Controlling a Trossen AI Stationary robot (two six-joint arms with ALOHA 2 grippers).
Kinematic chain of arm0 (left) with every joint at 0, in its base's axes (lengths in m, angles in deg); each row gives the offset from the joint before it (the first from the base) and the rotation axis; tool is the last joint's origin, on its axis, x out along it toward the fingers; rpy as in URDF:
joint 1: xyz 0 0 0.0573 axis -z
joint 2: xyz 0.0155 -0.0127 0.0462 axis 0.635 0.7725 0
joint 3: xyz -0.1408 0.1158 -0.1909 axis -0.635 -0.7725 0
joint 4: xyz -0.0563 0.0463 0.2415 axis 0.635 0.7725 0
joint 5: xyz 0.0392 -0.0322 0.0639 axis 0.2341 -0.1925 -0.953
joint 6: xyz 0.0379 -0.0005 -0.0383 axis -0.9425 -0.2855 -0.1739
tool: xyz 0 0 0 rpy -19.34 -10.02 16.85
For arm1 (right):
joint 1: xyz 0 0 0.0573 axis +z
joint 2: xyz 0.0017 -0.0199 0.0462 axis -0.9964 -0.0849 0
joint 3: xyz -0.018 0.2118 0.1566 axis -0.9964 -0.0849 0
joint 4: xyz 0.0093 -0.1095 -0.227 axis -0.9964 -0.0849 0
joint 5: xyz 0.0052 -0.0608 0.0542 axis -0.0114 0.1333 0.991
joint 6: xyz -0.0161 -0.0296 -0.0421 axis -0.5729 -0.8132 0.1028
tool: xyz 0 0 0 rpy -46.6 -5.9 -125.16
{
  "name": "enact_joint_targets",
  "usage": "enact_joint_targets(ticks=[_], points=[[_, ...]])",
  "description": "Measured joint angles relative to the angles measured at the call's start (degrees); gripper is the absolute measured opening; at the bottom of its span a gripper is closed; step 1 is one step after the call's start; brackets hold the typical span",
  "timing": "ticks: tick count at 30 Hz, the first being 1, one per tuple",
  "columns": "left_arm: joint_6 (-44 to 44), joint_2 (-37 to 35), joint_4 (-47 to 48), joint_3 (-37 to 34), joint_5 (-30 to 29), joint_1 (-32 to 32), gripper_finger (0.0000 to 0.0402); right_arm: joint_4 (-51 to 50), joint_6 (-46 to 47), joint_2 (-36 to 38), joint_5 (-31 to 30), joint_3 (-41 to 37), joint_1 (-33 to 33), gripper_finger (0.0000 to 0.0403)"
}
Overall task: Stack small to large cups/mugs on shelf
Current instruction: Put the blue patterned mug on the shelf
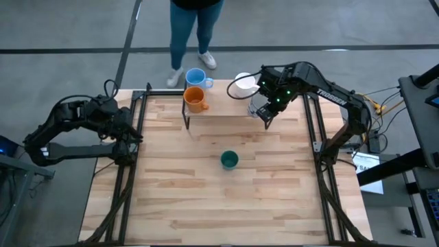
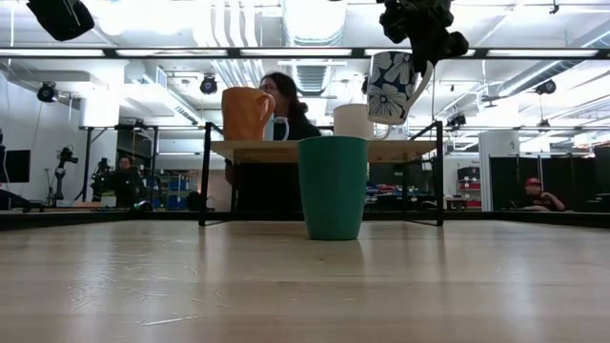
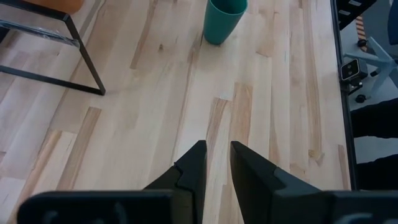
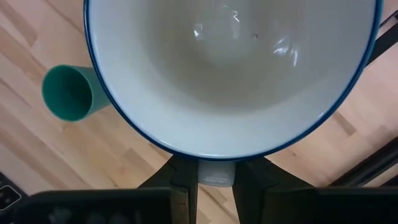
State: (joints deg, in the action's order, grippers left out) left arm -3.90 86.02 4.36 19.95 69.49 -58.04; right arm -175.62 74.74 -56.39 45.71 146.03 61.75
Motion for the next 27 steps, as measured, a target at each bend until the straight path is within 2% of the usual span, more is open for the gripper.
enact_joint_targets(ticks=[16,27], points=[[0.04,0.03,0.00,0.00,0.00,-0.01,0.0057,-0.02,-2.19,0.08,-1.05,-0.80,0.38,0.0057],[0.02,0.12,0.00,0.00,0.00,0.01,0.0057,-0.02,0.10,0.48,0.47,-0.80,7.40,0.0057]])
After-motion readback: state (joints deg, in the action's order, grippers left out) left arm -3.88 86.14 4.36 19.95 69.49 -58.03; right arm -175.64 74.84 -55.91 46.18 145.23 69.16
